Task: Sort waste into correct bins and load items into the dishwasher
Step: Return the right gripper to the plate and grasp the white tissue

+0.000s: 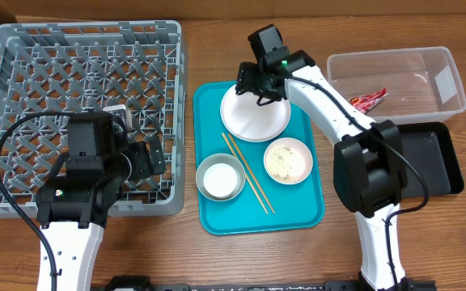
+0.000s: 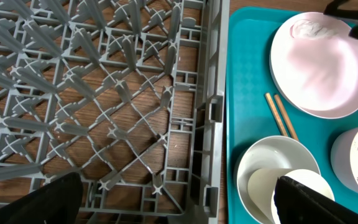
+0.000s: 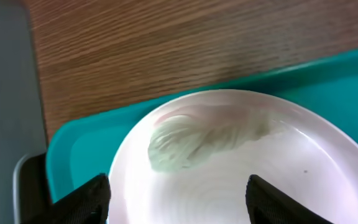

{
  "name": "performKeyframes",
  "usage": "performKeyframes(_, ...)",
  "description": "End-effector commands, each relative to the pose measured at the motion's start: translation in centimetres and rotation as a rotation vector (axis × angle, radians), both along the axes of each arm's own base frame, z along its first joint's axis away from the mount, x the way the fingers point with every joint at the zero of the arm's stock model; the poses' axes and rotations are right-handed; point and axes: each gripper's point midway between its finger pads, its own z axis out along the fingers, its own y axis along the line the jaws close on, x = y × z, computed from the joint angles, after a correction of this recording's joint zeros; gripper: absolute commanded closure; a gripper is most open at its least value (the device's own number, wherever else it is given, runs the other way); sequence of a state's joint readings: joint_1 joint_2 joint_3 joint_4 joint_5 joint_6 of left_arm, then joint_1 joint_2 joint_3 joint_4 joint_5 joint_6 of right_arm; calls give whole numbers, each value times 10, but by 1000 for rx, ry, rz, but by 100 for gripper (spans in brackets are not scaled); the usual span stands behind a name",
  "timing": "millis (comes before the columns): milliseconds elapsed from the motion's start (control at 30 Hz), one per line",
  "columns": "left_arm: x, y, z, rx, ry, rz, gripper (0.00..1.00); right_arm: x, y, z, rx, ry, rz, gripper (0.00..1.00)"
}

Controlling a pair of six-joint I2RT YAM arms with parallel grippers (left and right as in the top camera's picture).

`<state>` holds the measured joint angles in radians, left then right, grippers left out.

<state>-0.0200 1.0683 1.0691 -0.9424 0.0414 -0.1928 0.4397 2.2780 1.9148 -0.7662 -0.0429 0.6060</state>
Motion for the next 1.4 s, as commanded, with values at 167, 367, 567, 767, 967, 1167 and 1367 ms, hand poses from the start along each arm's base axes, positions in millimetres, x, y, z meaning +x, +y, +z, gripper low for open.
performKeyframes(167,4,-4,9,-18,-24,-3,0,17,-3,-13,39,-3,-161,29)
performKeyframes(367,4,-4,9,-18,-24,-3,0,17,-5,-34,30,23,-196,30)
performKeyframes(567,5,-4,9,-17,-25,-3,0,16,-6,-44,19,39,-196,39)
performKeyframes(767,5,-4,9,-18,-25,-3,0,-2,-14,-54,-25,113,-197,67)
performKeyframes(967,5,-4,9,-17,-25,-3,0,-30,-31,-52,-79,228,-188,96)
performKeyframes(1167,5,-4,9,-18,-25,-3,0,-42,-52,7,-108,191,-102,96)
performKeyframes(1367,4,-4,9,-17,-24,-3,0,-52,-91,115,-126,4,21,96)
